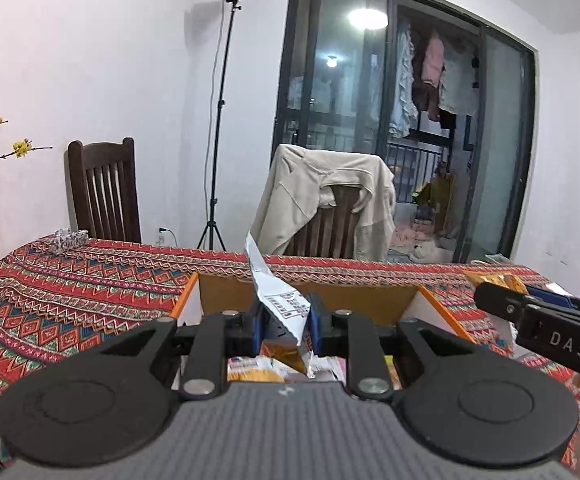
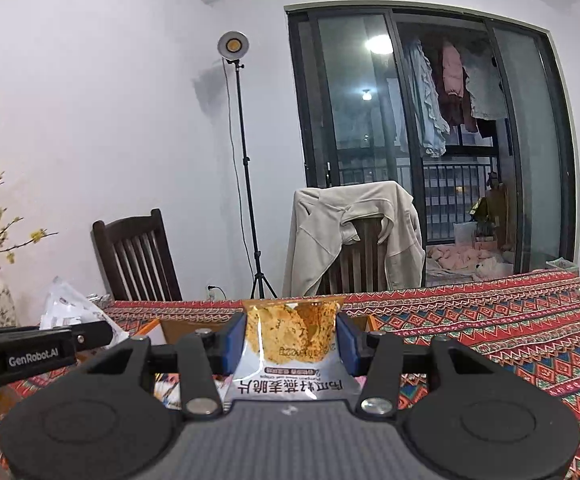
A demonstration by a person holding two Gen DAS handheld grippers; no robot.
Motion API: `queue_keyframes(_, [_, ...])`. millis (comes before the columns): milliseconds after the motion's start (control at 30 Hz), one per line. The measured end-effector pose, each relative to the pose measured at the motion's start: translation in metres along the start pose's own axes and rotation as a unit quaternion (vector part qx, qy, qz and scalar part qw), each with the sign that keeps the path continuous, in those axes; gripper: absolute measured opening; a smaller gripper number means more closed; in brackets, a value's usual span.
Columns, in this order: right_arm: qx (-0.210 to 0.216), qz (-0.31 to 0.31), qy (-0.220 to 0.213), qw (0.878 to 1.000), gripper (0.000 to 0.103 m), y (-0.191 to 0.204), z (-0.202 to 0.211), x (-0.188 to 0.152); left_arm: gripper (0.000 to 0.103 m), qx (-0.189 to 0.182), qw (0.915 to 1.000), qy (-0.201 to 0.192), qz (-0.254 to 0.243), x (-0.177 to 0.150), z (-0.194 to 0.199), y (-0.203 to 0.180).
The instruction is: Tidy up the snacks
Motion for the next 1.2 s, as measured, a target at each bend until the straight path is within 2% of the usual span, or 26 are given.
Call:
queue_keyframes(267, [-0.021, -0.017, 0.003, 1.0, 0.047, -0.008, -0.056, 0.003, 0.022, 0.026, 0.9994, -0.002, 0.024, 0.012, -0.052, 0.018])
queue_keyframes(400, [-0.018, -0.013, 0.014, 1.0, 0.047, -0.011, -0.076, -0.012, 0.022, 0.033, 0.9989, 0.004, 0.033, 0.0, -0.067, 0.029])
queue_keyframes(667, [-0.015, 0.001, 0.043, 0.999, 0.049, -0.009, -0.087, -0.034, 0.023, 0.037, 0.9986, 0.022, 0.031, -0.016, -0.079, 0.037])
queue_keyframes(700, [-0.016, 0.001, 0.046, 0.999, 0.057, -0.009, -0.086, -0.037, 0.028, 0.037, 0.9986, 0.02, 0.033, -0.017, -0.078, 0.038])
queue_keyframes(733, [-0.014, 0.0, 0.052, 0.999, 0.063, -0.009, -0.086, -0.039, 0.041, 0.036, 0.9986, 0.017, 0.034, -0.017, -0.076, 0.038])
queue_keyframes(767, [-0.011, -0.002, 0.055, 0.998, 0.079, -0.009, -0.086, -0.041, 0.05, 0.035, 0.9987, 0.013, 0.036, -0.016, -0.074, 0.039])
queue_keyframes(800, [-0.007, -0.004, 0.056, 0.998, 0.094, -0.01, -0.084, -0.042, 0.07, 0.038, 0.9985, 0.006, 0.039, -0.015, -0.072, 0.041])
queue_keyframes(833, [-0.004, -0.006, 0.055, 0.998, 0.1, -0.01, -0.082, -0.043, 0.094, 0.042, 0.9982, -0.001, 0.043, -0.014, -0.069, 0.043])
queue_keyframes(867, [-0.004, -0.008, 0.053, 0.999, 0.103, -0.011, -0.081, -0.043, 0.103, 0.047, 0.9977, -0.011, 0.049, -0.012, -0.066, 0.046])
queue_keyframes(967, [-0.007, -0.008, 0.051, 0.999, 0.103, -0.012, -0.077, -0.045, 0.103, 0.057, 0.9959, -0.037, 0.06, -0.007, -0.059, 0.051])
queue_keyframes(1200, [-0.015, -0.01, 0.046, 0.999, 0.103, -0.017, -0.071, -0.043, 0.103, 0.063, 0.9956, -0.031, 0.061, -0.001, -0.054, 0.048])
Point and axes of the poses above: each gripper's, at about its wrist camera, not at the fingertips, and z roughly against the way its jaws point, y to its left, x to its top, the point moved 10 cm from there along -z, roughly the way its jaws point, and after that the axes turned 1 degree about x, right-handed, at the moved point
